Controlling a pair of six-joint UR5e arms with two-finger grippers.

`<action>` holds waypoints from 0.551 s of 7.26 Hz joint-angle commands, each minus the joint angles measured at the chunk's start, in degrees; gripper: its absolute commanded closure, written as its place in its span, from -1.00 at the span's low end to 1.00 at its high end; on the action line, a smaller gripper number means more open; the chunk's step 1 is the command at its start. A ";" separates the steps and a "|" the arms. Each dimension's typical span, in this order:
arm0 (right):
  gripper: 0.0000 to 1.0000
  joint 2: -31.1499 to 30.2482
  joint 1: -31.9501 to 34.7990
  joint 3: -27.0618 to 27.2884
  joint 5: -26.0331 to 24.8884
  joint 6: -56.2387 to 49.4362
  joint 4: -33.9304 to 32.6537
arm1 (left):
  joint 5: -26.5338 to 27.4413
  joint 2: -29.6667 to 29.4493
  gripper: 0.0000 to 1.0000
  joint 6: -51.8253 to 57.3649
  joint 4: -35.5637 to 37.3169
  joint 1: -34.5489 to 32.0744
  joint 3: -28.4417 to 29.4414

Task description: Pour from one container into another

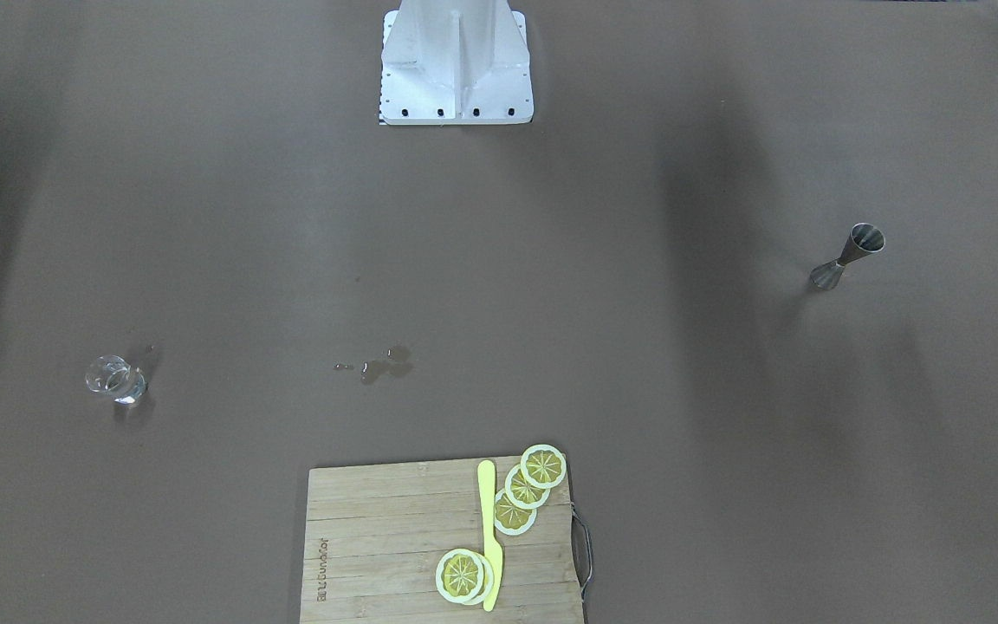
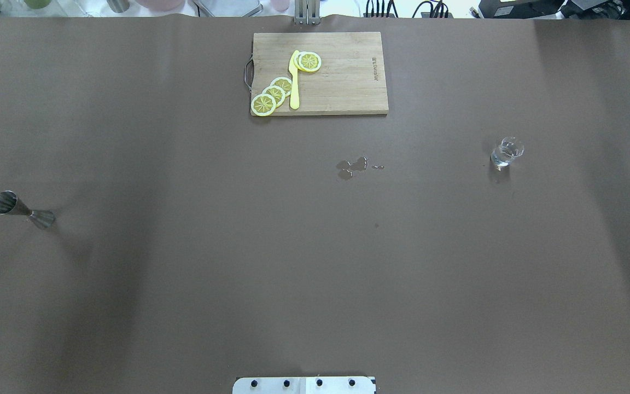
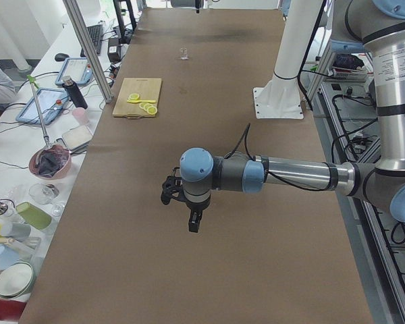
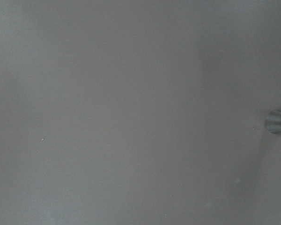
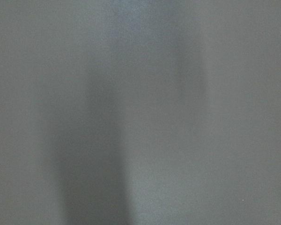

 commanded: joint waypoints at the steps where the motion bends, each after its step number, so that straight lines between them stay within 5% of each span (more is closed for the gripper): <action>1: -1.00 0.02 0.00 0.06 0.00 0.02 0.00 | 0.00 -0.01 -0.97 0.00 0.00 0.00 -0.09; 4: -1.00 0.02 0.00 -0.02 -0.09 0.10 0.00 | 0.00 -0.18 -0.97 0.00 -0.09 0.17 -0.53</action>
